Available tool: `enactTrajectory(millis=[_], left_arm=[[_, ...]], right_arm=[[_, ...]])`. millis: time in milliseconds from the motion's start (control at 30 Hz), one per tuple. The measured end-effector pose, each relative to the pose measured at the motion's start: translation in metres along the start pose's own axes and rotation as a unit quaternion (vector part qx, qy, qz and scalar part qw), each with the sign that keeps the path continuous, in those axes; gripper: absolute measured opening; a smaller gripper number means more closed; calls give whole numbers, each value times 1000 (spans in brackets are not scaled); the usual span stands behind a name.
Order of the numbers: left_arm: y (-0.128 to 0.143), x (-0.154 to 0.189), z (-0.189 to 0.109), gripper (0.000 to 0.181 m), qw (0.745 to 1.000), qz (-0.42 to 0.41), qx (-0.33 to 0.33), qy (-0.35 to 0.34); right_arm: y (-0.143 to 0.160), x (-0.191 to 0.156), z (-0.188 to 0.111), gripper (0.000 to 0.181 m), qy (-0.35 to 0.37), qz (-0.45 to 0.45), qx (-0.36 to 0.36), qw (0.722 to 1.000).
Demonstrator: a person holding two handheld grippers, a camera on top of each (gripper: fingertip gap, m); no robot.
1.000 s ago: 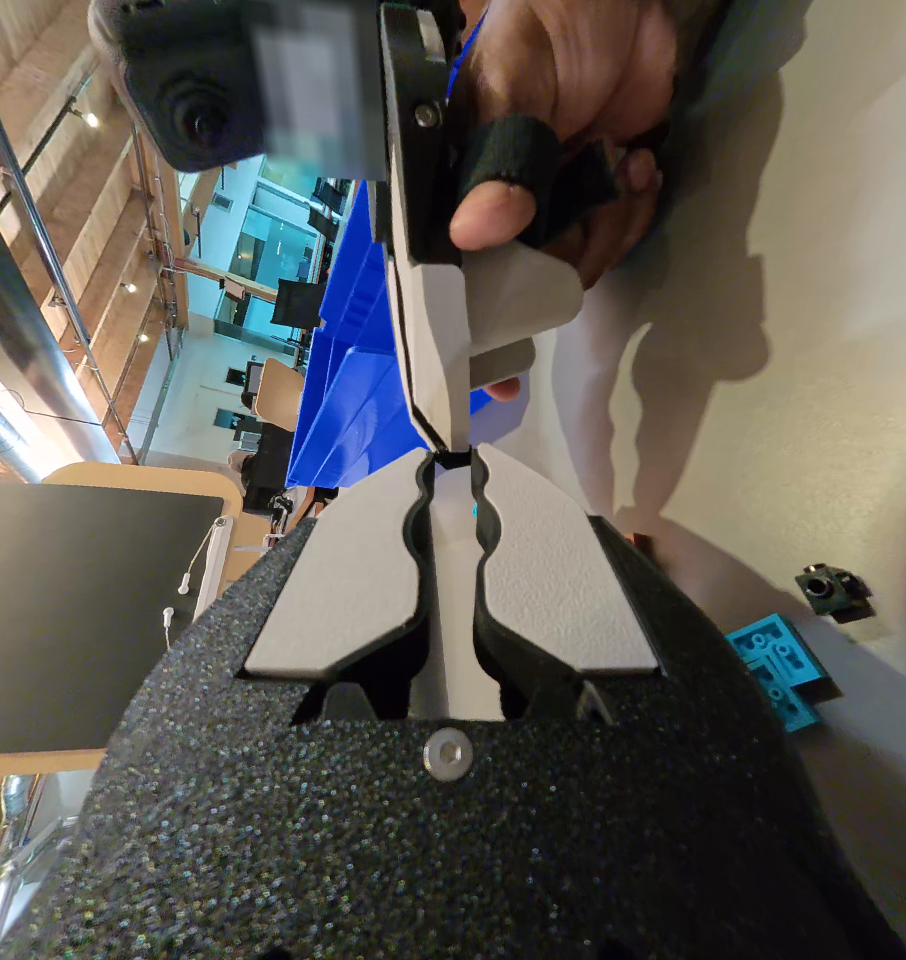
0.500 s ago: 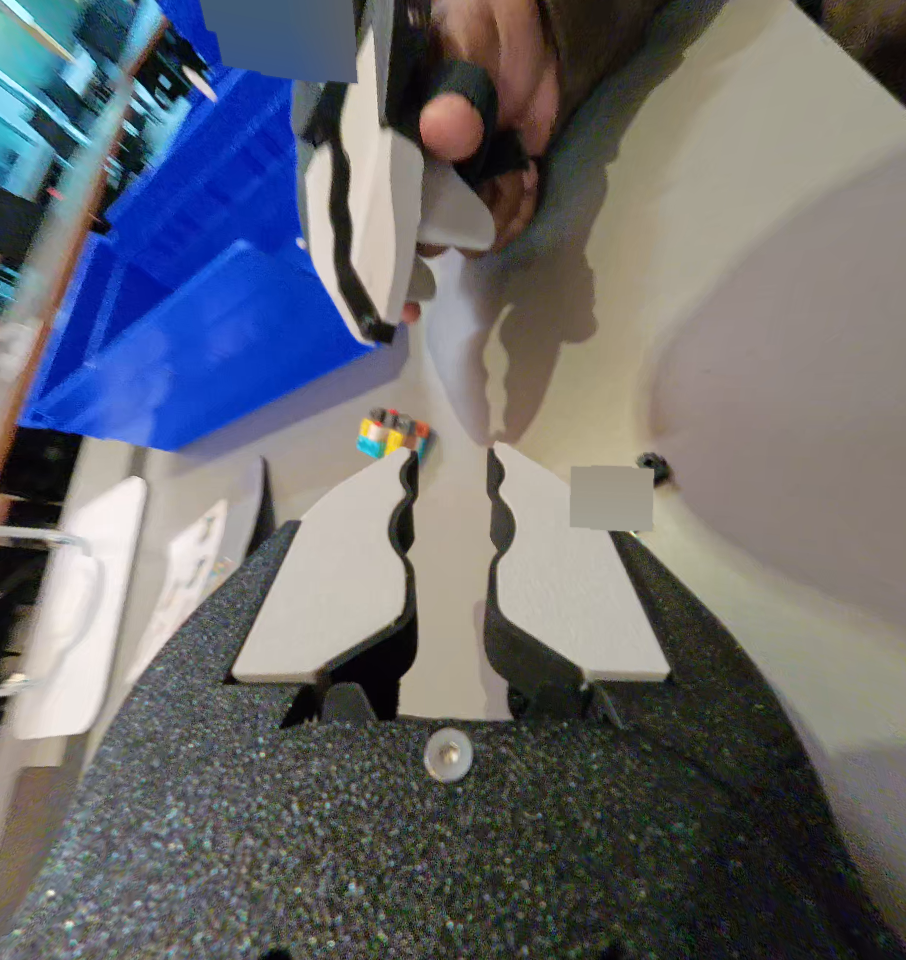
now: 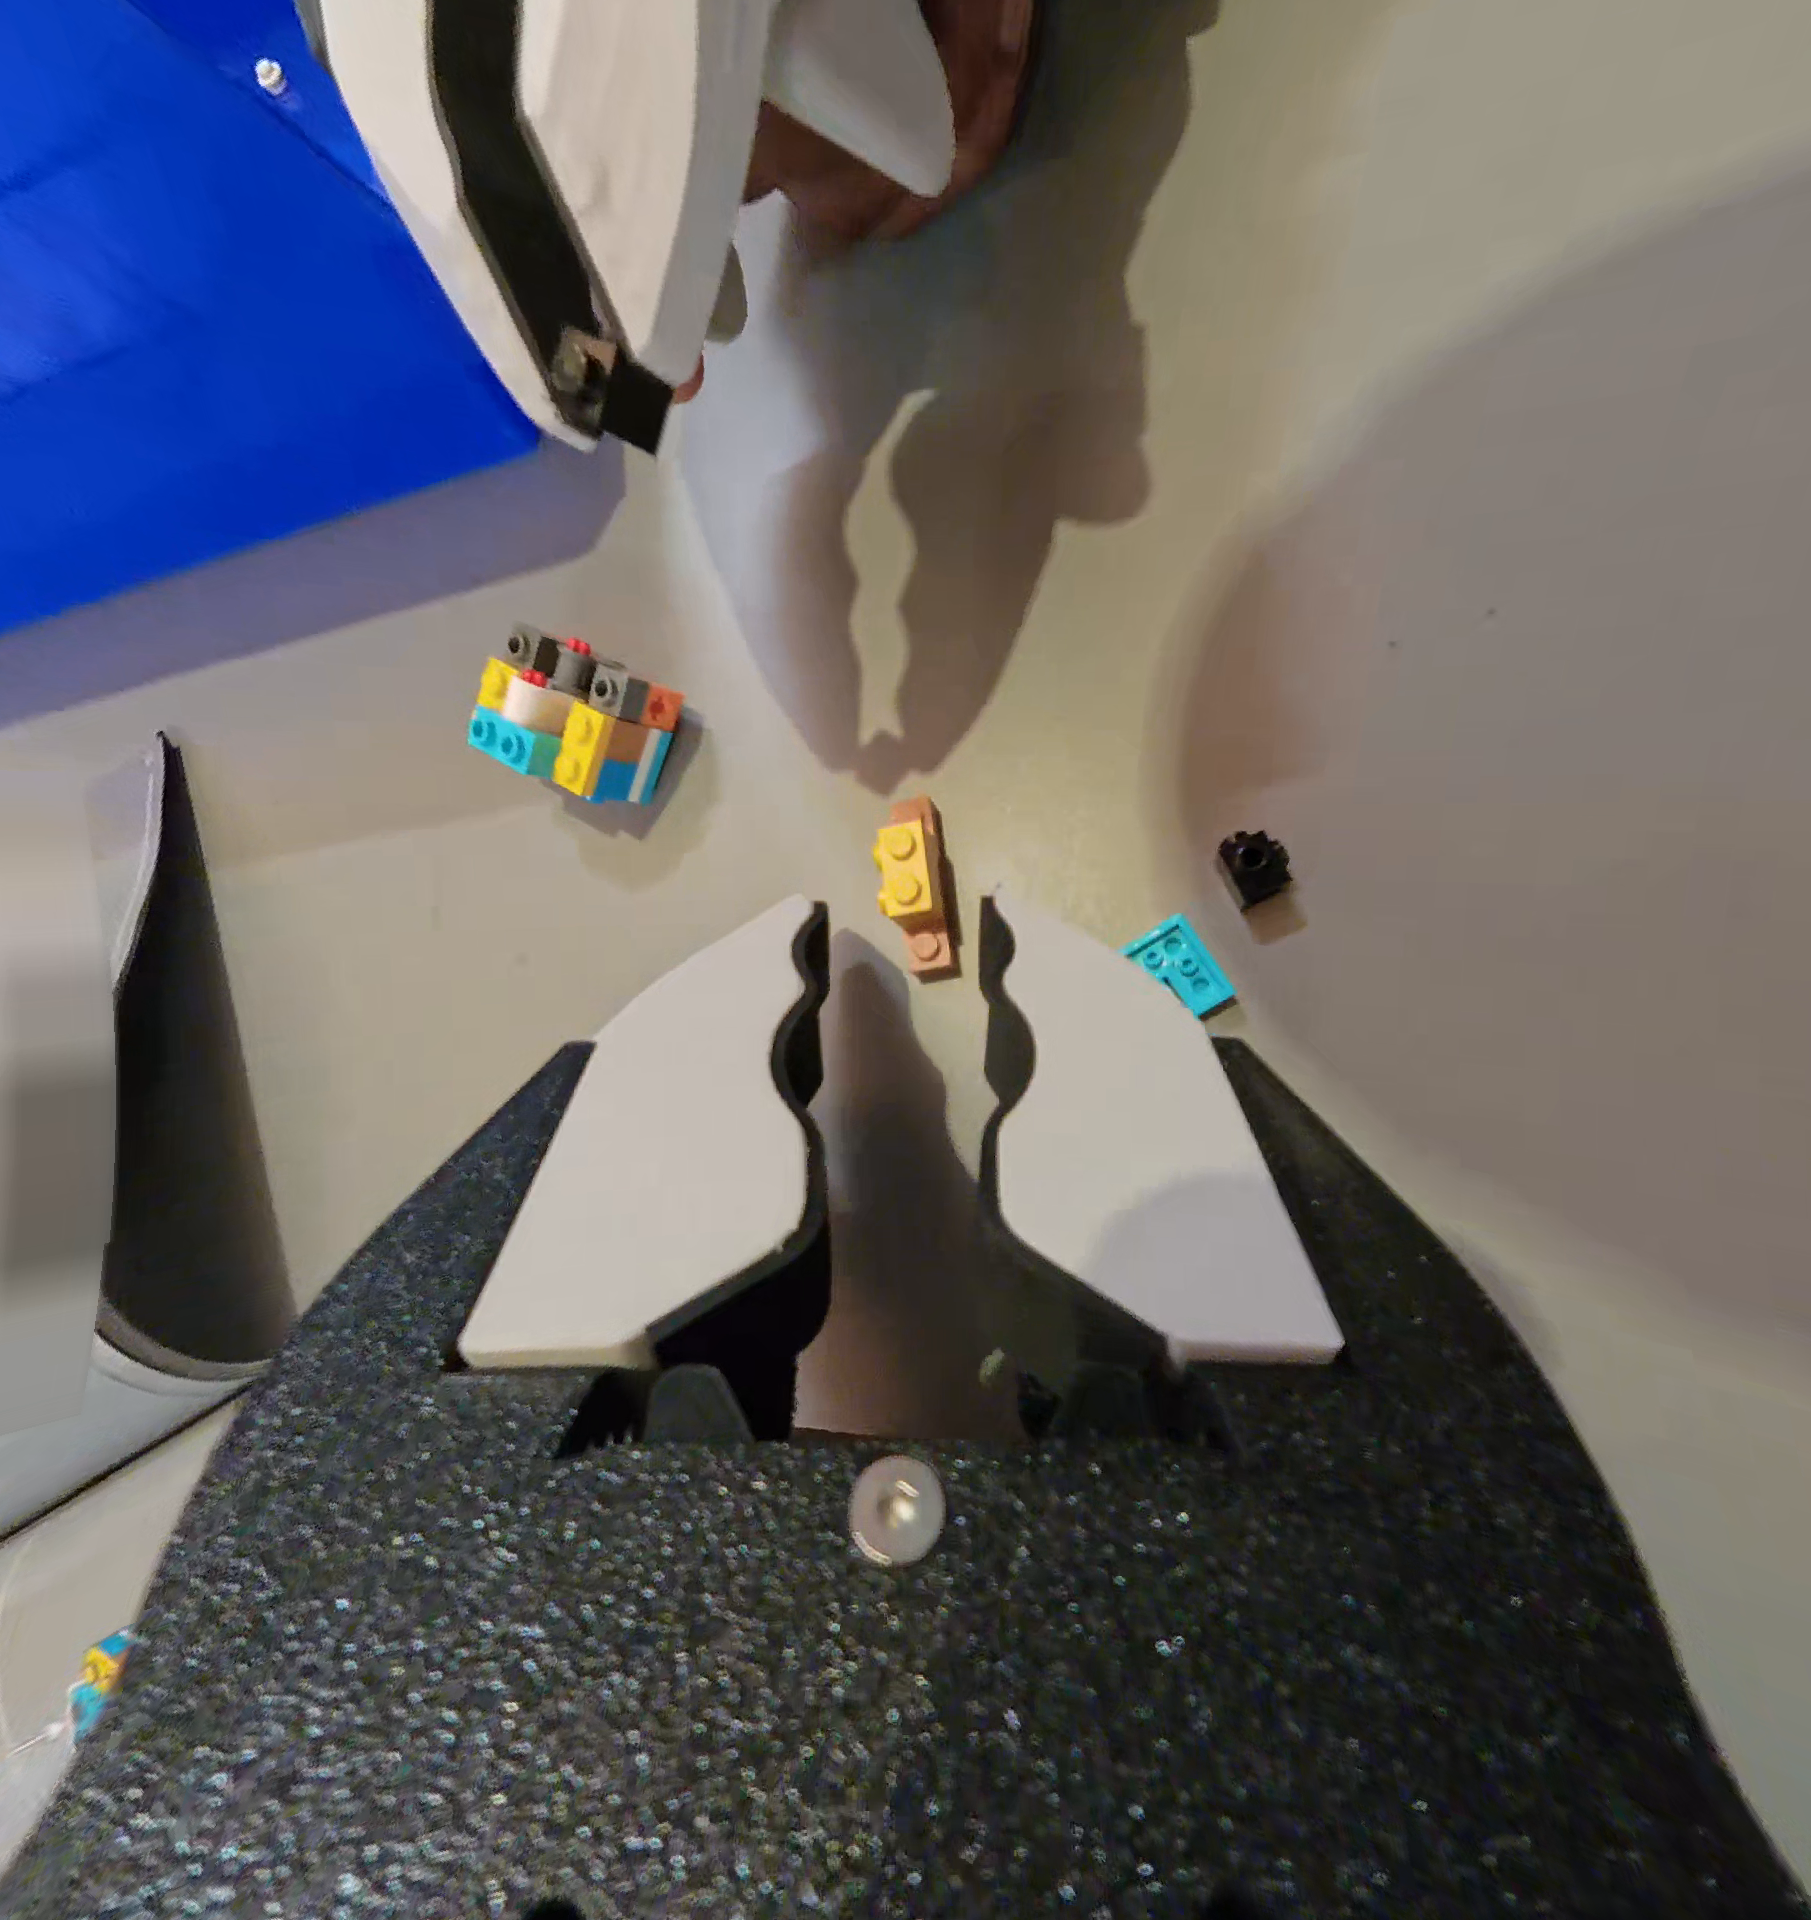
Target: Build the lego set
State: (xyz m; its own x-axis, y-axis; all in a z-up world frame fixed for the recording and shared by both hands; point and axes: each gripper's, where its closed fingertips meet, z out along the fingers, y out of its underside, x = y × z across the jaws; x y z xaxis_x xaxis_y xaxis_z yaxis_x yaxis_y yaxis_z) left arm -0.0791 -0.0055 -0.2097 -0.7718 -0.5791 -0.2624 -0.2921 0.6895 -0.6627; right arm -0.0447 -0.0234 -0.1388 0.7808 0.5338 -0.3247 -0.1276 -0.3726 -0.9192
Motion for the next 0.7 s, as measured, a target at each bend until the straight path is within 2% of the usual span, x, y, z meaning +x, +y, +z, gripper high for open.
enactTrajectory(millis=[700], left_arm=[[-2, 2, 5, 11, 1000, -22, -8, 16]], right_arm=[[1, -4, 2, 11, -6, -16, -3, 1000]])
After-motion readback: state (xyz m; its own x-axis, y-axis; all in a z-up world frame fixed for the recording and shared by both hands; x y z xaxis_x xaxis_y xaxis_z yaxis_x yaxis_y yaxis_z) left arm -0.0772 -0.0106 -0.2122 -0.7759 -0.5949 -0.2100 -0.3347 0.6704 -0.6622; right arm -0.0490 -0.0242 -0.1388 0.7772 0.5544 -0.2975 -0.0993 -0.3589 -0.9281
